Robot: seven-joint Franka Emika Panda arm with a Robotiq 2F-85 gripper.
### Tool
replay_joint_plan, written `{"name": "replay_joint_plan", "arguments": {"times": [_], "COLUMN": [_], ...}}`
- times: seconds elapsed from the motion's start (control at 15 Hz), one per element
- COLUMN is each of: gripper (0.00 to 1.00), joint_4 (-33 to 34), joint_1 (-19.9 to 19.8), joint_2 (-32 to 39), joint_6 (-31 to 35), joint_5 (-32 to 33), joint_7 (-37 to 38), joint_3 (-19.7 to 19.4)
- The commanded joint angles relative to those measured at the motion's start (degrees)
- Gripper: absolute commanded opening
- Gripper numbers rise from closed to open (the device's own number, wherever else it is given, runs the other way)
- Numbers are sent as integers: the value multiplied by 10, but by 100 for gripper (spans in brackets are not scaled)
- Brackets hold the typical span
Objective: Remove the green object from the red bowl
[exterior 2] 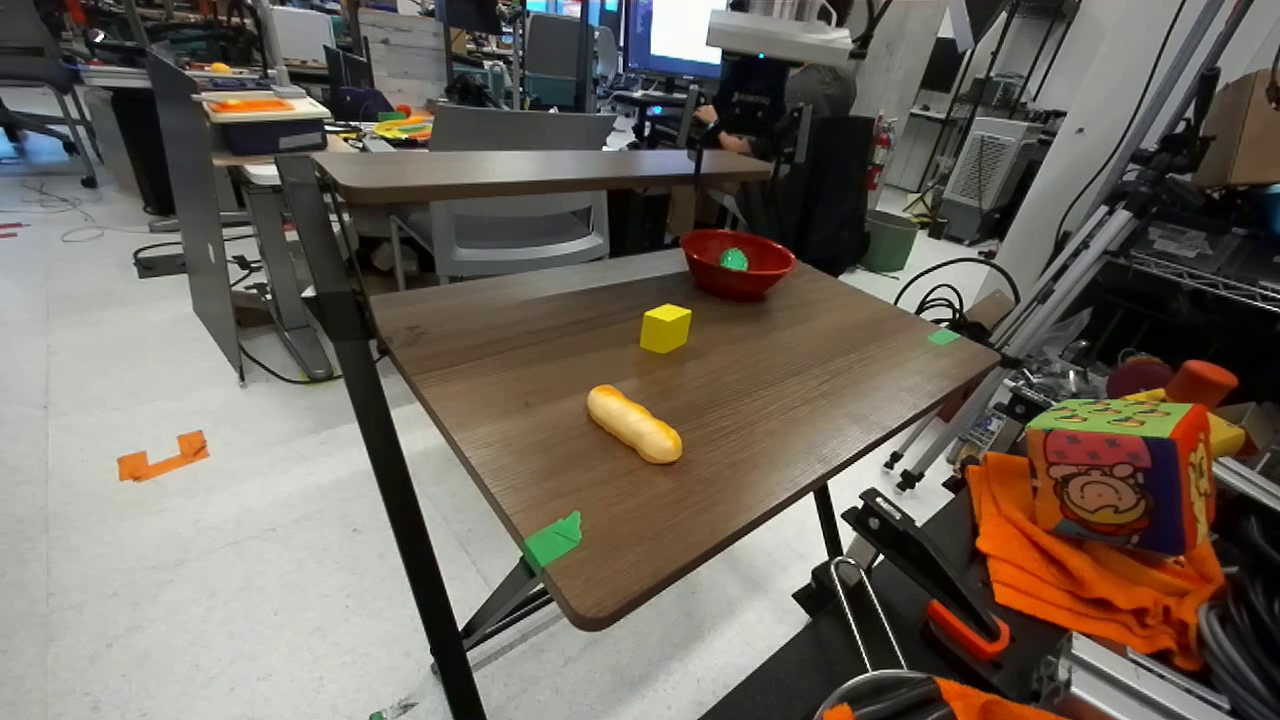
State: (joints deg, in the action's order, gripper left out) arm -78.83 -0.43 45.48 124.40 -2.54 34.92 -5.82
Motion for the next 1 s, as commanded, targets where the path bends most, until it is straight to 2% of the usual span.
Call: {"name": "replay_joint_plan", "arguments": {"times": [0.0,0.33,0.67,0.93], "gripper": [100,100,100,100], "joint_4": [102,178,237,273], "joint_1": [-4,-10,-11,-9], "joint_2": [76,145,186,211], "joint_6": [-31,-43,-106,-129], "joint_5": [-12,-10,-7,-3], "joint_7": [13,13,21,25], "joint_3": [-13,-12,-15,-16]}}
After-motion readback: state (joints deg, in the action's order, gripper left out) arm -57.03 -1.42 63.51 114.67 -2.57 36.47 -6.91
